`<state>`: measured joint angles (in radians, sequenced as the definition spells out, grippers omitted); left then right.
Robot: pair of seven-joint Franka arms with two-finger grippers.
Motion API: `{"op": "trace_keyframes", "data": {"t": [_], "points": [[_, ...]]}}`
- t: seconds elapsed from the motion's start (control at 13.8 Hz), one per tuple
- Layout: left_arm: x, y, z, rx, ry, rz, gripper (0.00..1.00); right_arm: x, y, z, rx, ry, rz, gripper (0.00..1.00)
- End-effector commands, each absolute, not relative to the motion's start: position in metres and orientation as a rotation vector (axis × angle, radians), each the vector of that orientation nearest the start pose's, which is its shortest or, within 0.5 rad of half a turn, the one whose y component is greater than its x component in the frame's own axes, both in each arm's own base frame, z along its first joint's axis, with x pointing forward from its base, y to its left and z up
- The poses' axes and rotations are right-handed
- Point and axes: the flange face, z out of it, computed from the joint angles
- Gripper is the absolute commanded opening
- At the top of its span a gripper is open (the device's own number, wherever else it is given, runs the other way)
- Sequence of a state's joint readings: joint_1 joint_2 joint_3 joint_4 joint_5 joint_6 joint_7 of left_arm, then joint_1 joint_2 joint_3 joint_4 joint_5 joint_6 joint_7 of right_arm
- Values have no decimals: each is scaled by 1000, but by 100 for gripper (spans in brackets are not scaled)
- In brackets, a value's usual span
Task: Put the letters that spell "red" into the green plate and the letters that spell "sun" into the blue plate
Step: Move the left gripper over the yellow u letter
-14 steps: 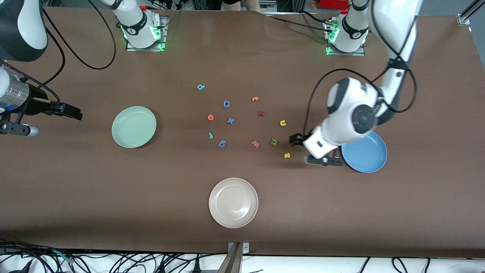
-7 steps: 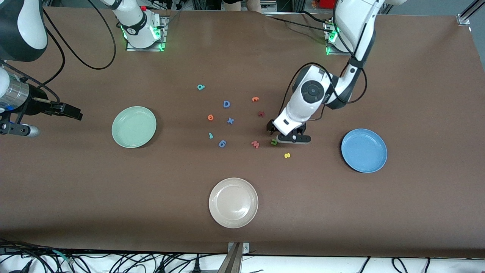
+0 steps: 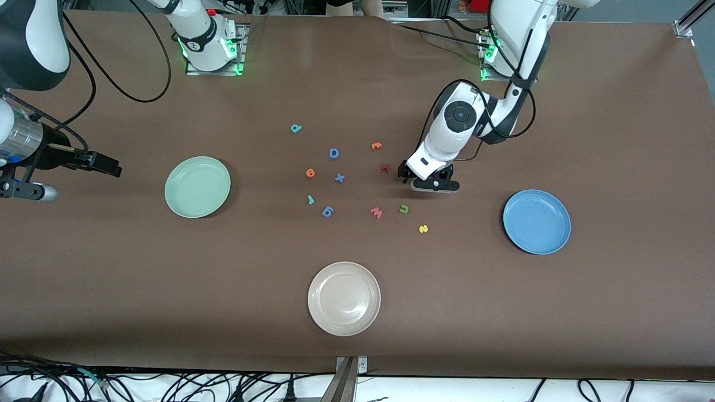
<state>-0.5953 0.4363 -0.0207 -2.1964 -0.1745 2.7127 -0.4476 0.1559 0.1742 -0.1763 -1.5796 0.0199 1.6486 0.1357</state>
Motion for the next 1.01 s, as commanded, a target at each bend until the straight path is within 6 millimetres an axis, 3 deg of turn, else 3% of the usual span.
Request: {"op": "trace_keyframes", "data": {"t": [0.0,0.43,0.58,0.8,0.94], "points": [[448,-329,188,-3241,24,-49,100,604,-5,533,-3144,241,157,100],[449,-331,173,-3211,69,-41,98,601,-4,530,-3143,244,208,100],[455,-332,170,-3206,76,-50,98,600,7,526,-3145,218,222,100],[459,-333,165,-3178,91,-74,98,603,45,514,-3150,241,247,99],[459,-335,162,-3170,79,-74,82,604,81,504,-3149,299,256,99]]}}
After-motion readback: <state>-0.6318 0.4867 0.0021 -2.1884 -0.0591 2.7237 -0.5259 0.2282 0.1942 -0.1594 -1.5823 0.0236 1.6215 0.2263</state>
